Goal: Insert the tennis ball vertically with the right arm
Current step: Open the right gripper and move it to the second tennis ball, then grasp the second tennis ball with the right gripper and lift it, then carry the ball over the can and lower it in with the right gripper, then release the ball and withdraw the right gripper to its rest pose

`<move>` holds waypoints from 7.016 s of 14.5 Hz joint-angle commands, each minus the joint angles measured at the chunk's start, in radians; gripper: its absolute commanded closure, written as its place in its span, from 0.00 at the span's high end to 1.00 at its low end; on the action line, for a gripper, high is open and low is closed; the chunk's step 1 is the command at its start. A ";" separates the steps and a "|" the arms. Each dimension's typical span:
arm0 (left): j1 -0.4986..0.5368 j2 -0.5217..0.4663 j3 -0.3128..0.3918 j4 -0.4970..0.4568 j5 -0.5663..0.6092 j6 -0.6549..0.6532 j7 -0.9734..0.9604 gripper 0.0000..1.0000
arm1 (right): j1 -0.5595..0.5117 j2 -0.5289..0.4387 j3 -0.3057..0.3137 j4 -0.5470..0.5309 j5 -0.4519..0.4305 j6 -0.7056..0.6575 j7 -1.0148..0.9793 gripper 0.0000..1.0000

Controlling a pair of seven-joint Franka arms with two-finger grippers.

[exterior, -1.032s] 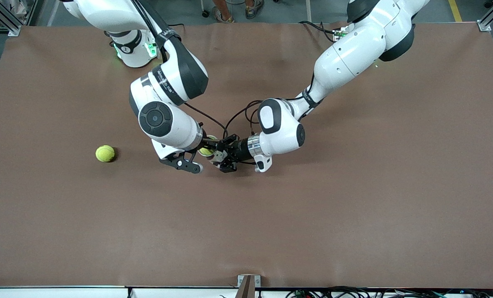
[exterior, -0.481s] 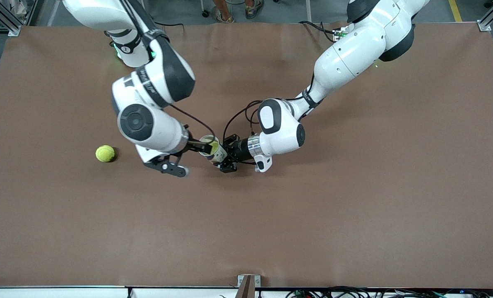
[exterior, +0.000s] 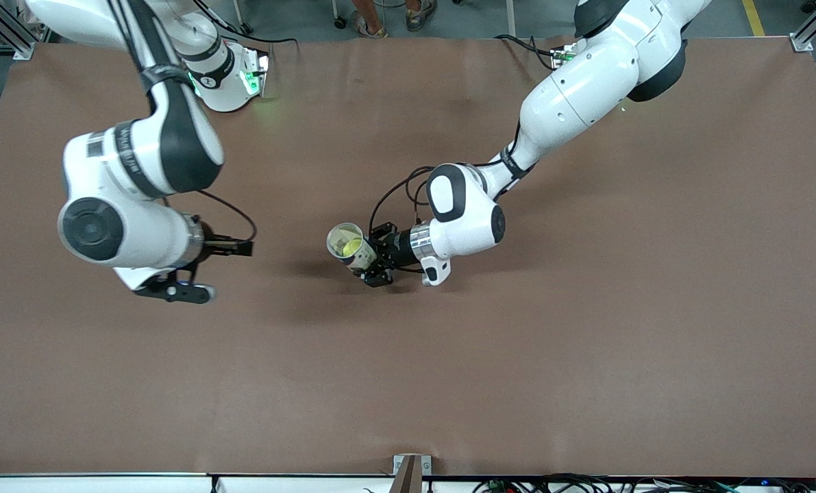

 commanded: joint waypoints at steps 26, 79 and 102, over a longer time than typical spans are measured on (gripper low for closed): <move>-0.005 0.008 -0.005 0.015 -0.036 0.006 0.022 0.75 | -0.316 0.019 0.016 -0.536 -0.107 0.587 -0.345 1.00; -0.031 -0.001 -0.008 0.018 -0.129 0.006 0.029 0.77 | 0.287 0.059 0.033 0.071 0.132 0.241 0.545 0.37; -0.028 0.000 -0.008 0.015 -0.137 0.009 0.054 0.77 | 0.114 -0.121 0.021 0.041 0.101 -0.110 0.304 1.00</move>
